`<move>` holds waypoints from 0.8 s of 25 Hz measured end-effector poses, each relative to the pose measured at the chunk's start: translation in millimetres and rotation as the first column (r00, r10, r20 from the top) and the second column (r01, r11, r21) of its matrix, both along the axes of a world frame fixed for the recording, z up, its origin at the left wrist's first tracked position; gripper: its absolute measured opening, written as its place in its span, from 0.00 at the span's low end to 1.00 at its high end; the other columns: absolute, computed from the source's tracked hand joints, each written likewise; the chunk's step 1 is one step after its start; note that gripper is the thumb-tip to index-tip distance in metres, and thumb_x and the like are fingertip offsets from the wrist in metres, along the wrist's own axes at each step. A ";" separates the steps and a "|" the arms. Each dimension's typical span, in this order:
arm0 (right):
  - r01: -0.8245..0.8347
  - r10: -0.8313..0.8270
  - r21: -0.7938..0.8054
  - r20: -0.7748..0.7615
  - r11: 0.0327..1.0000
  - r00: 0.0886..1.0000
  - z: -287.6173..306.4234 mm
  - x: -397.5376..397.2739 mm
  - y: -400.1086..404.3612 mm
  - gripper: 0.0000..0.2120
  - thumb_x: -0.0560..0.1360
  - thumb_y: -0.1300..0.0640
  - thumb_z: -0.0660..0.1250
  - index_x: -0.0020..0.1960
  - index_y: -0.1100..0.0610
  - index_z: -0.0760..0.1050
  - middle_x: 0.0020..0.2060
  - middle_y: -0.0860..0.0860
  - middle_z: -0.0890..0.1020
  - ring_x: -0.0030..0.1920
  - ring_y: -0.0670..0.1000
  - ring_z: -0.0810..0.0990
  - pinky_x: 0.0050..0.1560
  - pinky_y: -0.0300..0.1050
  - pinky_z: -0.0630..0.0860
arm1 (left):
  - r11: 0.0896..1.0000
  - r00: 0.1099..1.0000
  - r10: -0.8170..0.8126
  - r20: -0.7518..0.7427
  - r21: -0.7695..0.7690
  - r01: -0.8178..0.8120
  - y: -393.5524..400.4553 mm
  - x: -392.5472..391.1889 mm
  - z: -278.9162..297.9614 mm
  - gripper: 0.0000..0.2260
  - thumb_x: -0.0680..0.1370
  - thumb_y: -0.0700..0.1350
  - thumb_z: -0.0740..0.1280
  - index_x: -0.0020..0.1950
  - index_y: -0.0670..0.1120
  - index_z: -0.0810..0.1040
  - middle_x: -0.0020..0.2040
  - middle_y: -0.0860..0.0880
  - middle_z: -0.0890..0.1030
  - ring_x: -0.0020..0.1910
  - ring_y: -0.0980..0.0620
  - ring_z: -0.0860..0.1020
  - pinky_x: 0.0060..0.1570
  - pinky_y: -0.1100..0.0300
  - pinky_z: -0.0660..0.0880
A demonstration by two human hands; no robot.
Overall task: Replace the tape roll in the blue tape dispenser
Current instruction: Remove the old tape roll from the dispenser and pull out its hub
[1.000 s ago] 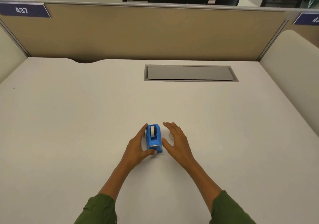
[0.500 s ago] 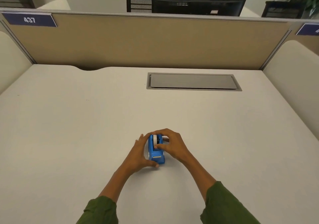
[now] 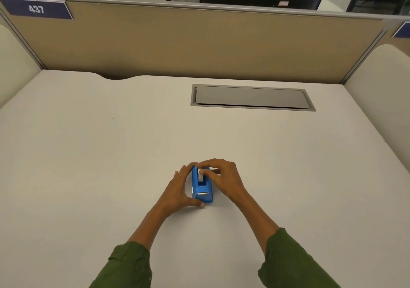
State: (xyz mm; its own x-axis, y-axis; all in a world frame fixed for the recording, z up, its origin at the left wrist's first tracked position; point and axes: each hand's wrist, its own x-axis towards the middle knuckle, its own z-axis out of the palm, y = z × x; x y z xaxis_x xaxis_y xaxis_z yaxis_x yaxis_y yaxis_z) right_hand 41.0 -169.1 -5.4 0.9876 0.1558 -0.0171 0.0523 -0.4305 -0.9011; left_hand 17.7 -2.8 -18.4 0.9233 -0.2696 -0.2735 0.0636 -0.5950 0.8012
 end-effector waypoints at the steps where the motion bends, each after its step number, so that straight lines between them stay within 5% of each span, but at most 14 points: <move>1: -0.013 0.013 -0.028 -0.004 1.000 1.000 -0.3 -0.2 -0.4 0.10 0.72 0.57 0.71 0.54 0.54 0.81 0.52 0.51 0.84 0.54 0.50 0.80 0.55 0.44 0.78 | 1.000 1.000 -0.001 -0.002 -0.006 0.001 0.2 0.0 0.1 0.48 0.61 0.50 0.79 0.72 0.55 0.53 0.74 0.52 0.62 0.73 0.48 0.59 0.72 0.45 0.59; 6: -0.125 0.121 -0.145 -0.032 0.981 0.992 -3.4 0.4 -4.6 0.23 0.66 0.58 0.76 0.60 0.50 0.76 0.57 0.50 0.81 0.59 0.51 0.76 0.61 0.49 0.75 | 1.000 1.000 0.003 -0.002 -0.015 -0.003 0.2 -0.3 -0.2 0.48 0.61 0.49 0.79 0.72 0.55 0.53 0.73 0.51 0.62 0.73 0.47 0.60 0.71 0.44 0.59; 13: -0.077 0.078 -0.116 0.010 0.990 0.997 -2.9 1.8 -4.4 0.22 0.66 0.59 0.76 0.59 0.51 0.77 0.56 0.52 0.81 0.56 0.49 0.78 0.56 0.45 0.79 | 1.000 1.000 0.007 -0.012 -0.007 -0.007 1.3 0.9 -4.0 0.49 0.61 0.50 0.79 0.73 0.56 0.52 0.74 0.52 0.60 0.74 0.48 0.58 0.72 0.45 0.59; 20: -0.043 0.043 -0.002 0.023 0.999 0.999 13.1 3.3 -5.1 0.22 0.66 0.62 0.75 0.58 0.50 0.78 0.54 0.43 0.81 0.54 0.40 0.78 0.56 0.36 0.75 | 1.000 1.000 -0.005 -0.020 0.014 0.005 1.9 0.8 -3.8 0.49 0.61 0.51 0.79 0.73 0.57 0.50 0.75 0.53 0.57 0.75 0.49 0.55 0.73 0.47 0.56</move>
State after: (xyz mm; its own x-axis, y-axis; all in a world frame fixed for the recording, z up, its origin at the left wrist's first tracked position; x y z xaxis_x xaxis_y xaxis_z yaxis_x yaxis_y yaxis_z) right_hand 44.3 -174.2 7.7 0.9801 0.1983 0.0050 0.0914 -0.4291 -0.8986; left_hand 18.5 -0.9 -22.2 0.9162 -0.2706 -0.2955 0.0762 -0.6063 0.7916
